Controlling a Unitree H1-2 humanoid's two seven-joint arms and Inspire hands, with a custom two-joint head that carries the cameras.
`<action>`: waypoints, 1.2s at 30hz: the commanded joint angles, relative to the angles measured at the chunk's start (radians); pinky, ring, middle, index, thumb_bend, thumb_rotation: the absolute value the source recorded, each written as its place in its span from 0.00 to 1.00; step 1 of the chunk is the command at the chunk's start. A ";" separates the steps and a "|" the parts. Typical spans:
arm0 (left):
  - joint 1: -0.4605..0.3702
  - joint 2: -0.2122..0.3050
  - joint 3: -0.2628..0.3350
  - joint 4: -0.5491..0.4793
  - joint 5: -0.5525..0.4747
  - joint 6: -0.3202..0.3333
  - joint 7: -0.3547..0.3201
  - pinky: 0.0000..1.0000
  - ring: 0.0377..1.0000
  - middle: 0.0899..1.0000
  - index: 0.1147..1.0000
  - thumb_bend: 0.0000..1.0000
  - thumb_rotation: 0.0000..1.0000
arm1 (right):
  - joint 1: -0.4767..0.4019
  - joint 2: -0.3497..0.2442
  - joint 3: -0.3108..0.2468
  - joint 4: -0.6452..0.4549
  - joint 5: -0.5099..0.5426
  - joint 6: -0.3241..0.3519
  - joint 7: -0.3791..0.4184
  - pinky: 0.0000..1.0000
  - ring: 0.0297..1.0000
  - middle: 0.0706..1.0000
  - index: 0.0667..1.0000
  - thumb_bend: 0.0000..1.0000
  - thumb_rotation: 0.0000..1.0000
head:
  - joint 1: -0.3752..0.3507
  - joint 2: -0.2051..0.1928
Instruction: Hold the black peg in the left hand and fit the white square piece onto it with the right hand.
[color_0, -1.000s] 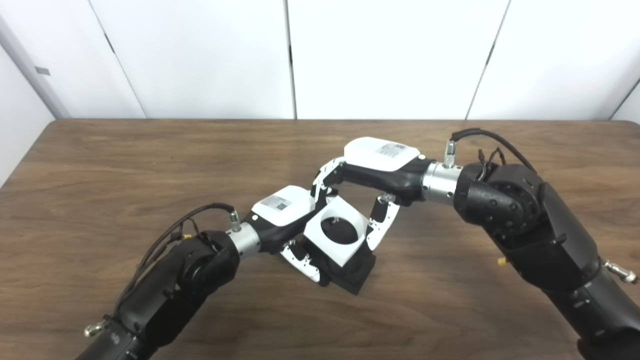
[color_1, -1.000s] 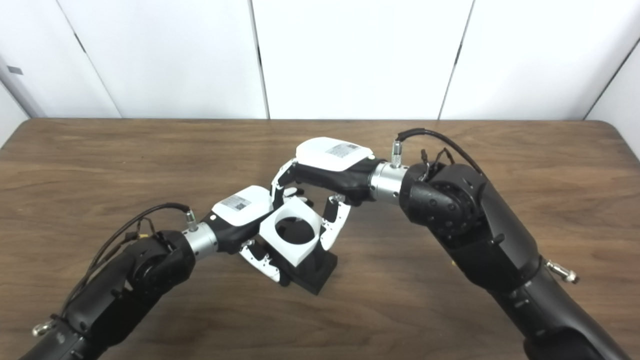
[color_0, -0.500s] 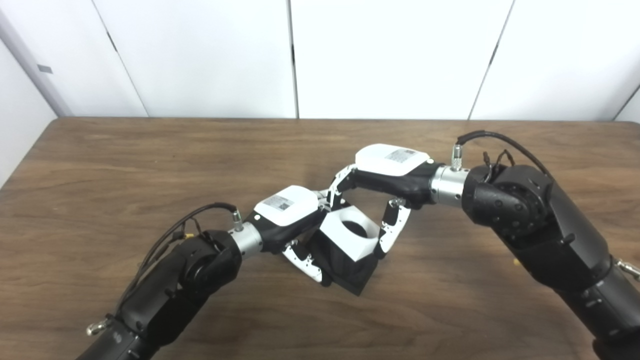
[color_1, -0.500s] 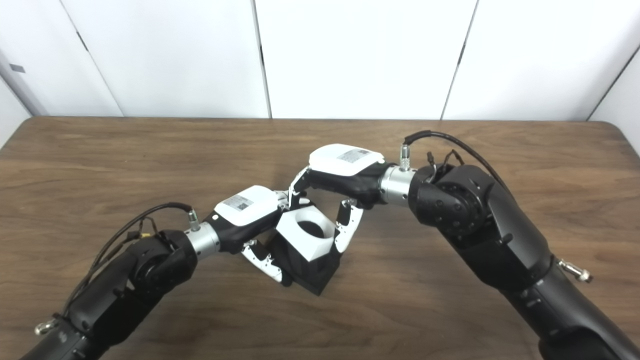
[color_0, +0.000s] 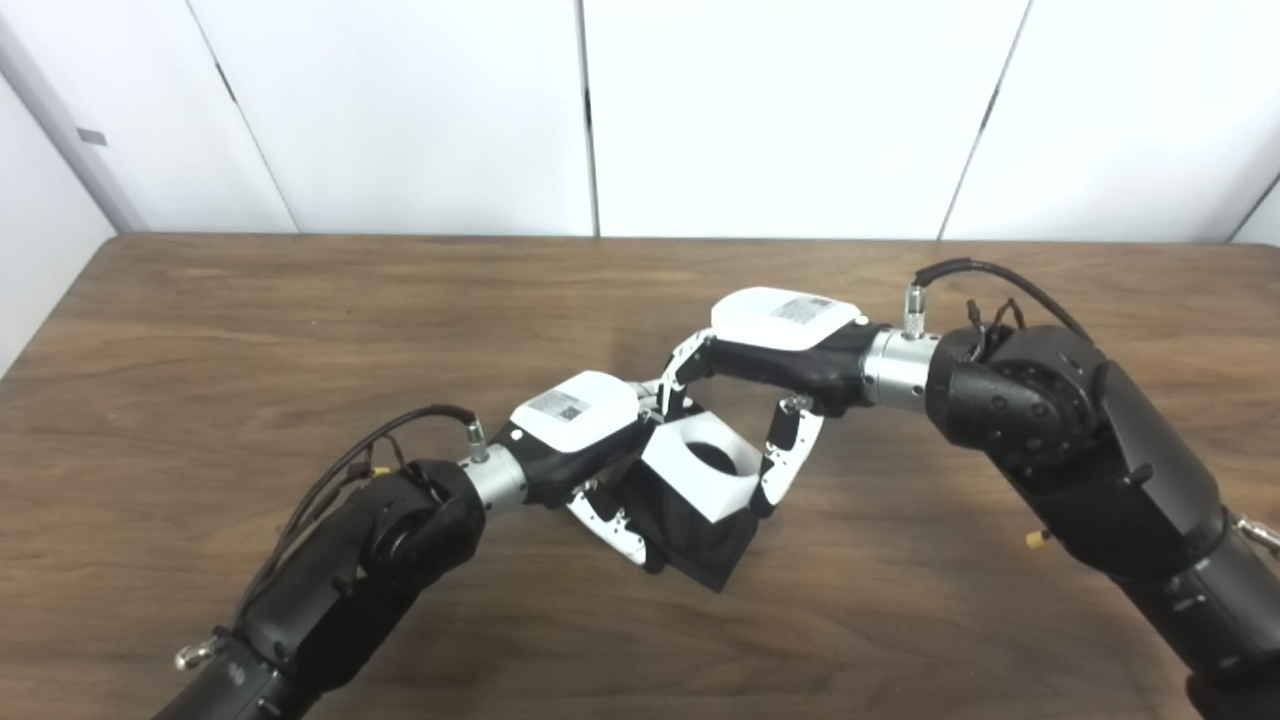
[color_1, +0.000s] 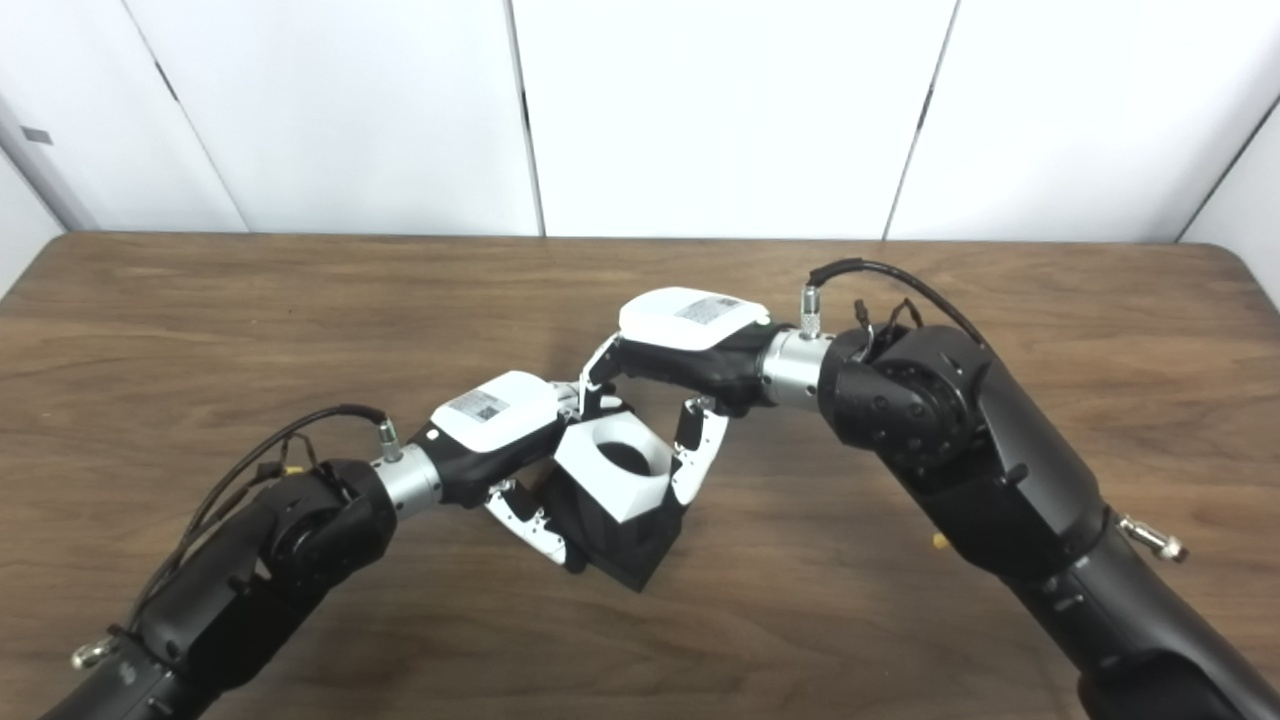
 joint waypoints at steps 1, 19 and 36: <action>0.015 0.001 -0.038 0.039 0.065 0.019 -0.052 0.91 0.97 0.91 0.43 0.52 0.08 | -0.032 -0.012 -0.008 -0.032 0.004 0.007 0.019 0.75 0.84 0.74 0.44 0.52 0.13 | 0.002 0.001; 0.011 -0.007 -0.050 0.038 0.079 0.030 -0.065 0.91 0.99 0.93 0.43 0.52 0.08 | -0.064 0.029 0.018 -0.152 0.022 0.018 0.071 0.76 0.84 0.74 0.44 0.52 0.13 | -0.001 0.005; 0.014 -0.005 -0.045 0.030 0.080 0.030 -0.057 0.90 0.97 0.92 0.43 0.52 0.08 | -0.034 0.019 0.034 -0.112 0.010 -0.004 0.072 0.76 0.84 0.73 0.44 0.52 0.13 | 0.005 0.012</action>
